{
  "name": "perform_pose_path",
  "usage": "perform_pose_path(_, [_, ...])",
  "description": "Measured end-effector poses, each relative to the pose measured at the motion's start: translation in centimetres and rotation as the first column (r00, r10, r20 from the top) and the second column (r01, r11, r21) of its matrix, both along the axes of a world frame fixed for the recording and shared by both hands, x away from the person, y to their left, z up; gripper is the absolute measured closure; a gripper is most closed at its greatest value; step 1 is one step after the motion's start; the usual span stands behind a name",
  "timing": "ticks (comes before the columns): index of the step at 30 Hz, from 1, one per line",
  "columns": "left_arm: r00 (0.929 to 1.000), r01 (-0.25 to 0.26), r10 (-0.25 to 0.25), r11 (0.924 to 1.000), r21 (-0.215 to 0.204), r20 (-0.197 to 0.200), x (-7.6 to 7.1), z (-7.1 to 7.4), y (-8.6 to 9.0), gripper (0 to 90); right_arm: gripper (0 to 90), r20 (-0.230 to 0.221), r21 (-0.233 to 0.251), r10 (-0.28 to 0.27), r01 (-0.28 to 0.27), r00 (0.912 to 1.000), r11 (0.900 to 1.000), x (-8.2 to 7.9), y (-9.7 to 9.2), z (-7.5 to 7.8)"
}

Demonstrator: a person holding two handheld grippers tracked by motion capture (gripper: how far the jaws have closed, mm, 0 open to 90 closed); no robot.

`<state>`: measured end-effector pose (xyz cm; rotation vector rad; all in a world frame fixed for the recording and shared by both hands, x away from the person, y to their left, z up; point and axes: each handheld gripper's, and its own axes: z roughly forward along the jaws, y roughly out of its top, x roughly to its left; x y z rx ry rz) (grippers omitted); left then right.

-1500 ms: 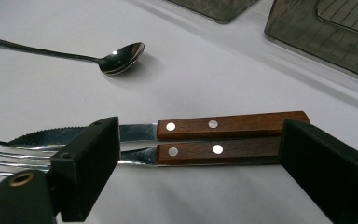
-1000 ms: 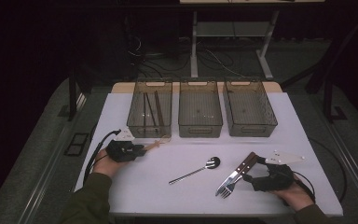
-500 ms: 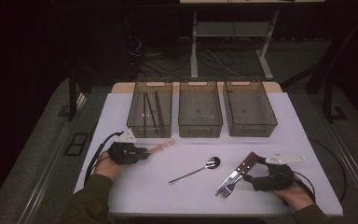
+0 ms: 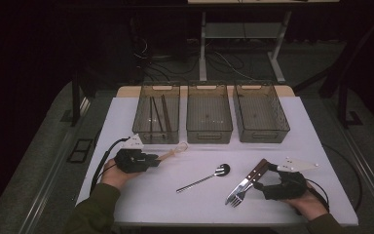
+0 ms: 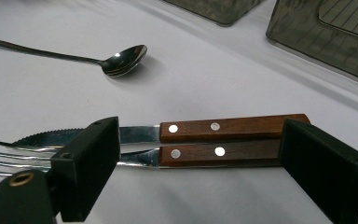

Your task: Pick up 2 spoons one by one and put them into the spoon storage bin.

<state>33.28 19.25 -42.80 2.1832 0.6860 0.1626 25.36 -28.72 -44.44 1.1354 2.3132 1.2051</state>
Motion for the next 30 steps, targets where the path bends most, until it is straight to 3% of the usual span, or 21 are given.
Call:
perform_pose_path(10, [0.9999,0.014,-0.015,0.9997,-0.018,-0.006,-0.5,1.0,-1.5,73.1,10.9,-0.011,0.019,-0.006,0.006,0.9999,0.9998,0.2,0.2,-0.2])
perform_pose_path(13, [0.9998,0.020,-0.020,0.9993,-0.030,-0.003,-0.6,1.4,-2.0,73.1,2.5,-0.022,0.026,-0.002,0.002,0.9998,0.9996,0.4,0.3,-0.3])
perform_pose_path(30, [0.9996,0.021,-0.020,0.9975,-0.067,0.019,-0.2,3.1,-4.6,73.0,2.6,-0.019,0.011,0.025,-0.025,0.9995,0.9996,0.5,0.9,-0.4])
